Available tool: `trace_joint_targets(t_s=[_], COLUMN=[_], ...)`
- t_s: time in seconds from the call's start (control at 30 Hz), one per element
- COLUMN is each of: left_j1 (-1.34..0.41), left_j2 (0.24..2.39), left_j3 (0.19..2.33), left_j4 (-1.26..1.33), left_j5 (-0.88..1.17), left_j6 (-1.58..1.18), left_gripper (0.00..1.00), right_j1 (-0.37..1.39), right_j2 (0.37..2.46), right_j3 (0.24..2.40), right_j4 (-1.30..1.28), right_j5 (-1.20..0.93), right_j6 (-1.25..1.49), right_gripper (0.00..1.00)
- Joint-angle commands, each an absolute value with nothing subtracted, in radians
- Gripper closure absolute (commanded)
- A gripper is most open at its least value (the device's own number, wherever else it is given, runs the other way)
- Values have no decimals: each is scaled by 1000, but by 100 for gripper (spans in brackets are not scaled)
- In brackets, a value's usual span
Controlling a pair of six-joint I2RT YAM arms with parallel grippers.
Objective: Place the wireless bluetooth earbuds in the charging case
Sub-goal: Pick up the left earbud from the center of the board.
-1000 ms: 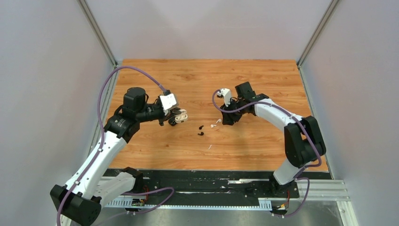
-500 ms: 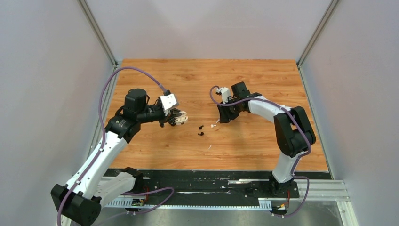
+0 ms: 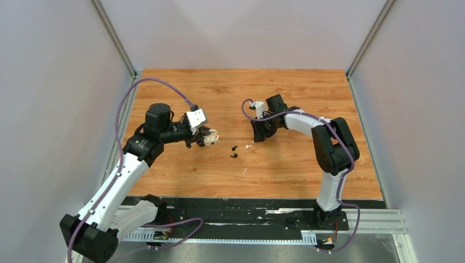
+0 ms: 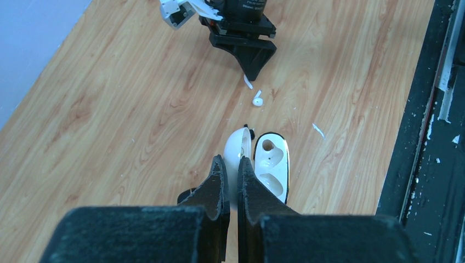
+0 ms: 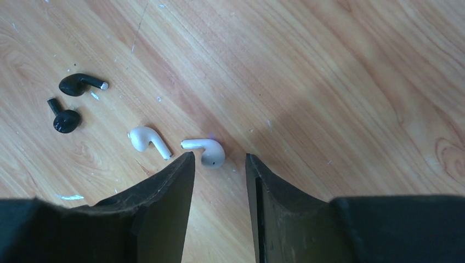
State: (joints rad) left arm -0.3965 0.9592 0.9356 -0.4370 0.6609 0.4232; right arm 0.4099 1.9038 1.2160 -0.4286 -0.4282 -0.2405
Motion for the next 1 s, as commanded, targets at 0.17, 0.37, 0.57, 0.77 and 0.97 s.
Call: trace_joint_targets(t_s=[0.17, 0.37, 0.57, 0.77, 0.97], left_j1=[-381, -376, -374, -374, -374], left_j2=[941, 943, 946, 944, 939], left_j3=[921, 913, 905, 896, 886], left_j4=[-390, -377, -361, -352, -343], left_j5=[672, 673, 674, 678, 676], left_j6=[400, 397, 390, 387, 383], left_gripper=[100, 100, 100, 100, 100], right_j1=[415, 414, 421, 429, 434], right_j2=[1935, 1925, 1909, 1907, 1901], right_j3=[1265, 1250, 1216, 1206, 1192], right_j4=[-405, -414, -401, -400, -399], right_j5=[-445, -455, -410, -412, -426], right_j6=[-256, -267, -281, -300, -321], right_gripper=[60, 62, 65, 68, 73])
